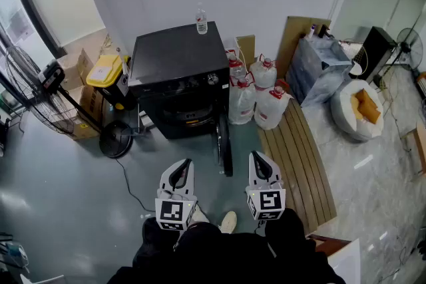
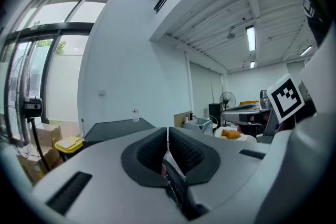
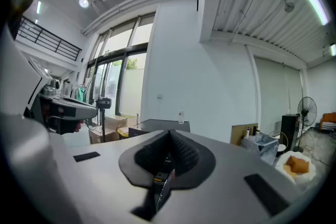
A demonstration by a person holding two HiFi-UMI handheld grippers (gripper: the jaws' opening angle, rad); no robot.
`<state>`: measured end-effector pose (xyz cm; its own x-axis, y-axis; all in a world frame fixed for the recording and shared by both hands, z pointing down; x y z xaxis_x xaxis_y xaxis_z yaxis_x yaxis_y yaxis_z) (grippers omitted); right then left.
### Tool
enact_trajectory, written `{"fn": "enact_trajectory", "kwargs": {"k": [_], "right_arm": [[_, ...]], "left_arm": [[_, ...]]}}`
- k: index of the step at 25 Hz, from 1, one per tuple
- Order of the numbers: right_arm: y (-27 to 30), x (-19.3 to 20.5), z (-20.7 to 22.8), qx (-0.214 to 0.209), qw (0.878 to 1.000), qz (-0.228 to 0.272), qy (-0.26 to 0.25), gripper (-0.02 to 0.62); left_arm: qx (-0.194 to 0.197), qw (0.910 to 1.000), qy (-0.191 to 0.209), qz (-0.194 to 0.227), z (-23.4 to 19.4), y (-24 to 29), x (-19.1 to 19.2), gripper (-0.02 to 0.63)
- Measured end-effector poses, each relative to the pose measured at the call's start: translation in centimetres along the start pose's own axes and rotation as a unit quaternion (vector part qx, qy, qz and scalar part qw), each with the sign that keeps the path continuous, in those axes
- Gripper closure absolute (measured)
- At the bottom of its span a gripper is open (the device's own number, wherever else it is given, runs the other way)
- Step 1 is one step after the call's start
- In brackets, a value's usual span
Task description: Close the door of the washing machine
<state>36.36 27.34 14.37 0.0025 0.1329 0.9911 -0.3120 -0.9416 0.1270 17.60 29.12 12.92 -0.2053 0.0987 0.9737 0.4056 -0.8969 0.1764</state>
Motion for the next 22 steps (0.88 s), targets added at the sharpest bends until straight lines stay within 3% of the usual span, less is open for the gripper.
{"fn": "enact_trajectory", "kwargs": {"k": [11,22], "right_arm": [[1.8,2.1,-0.6,0.003,1.000,-0.021,0.005,0.580],[6.7,10.9,-1.2,0.010,0.995,-0.102,0.015,0.580]], "left_arm": [[0.010,0.9996,-0.011,-0.024,-0.8,1.2,2.4,0.575],[0.032,0.9949,-0.046,-0.084,-2.7,5.8,10.1,0.575]]}}
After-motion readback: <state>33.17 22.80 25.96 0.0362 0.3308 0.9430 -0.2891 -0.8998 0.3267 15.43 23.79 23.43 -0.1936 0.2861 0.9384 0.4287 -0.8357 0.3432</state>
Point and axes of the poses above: the fingertips, and each gripper's own axes: y forward along the fingers, z to its right, x out of its underside, the point moved 1 cm from there along -y, backward along the fingers, and after that the axes turned 4 degrees about y, right-handed, at the moved point
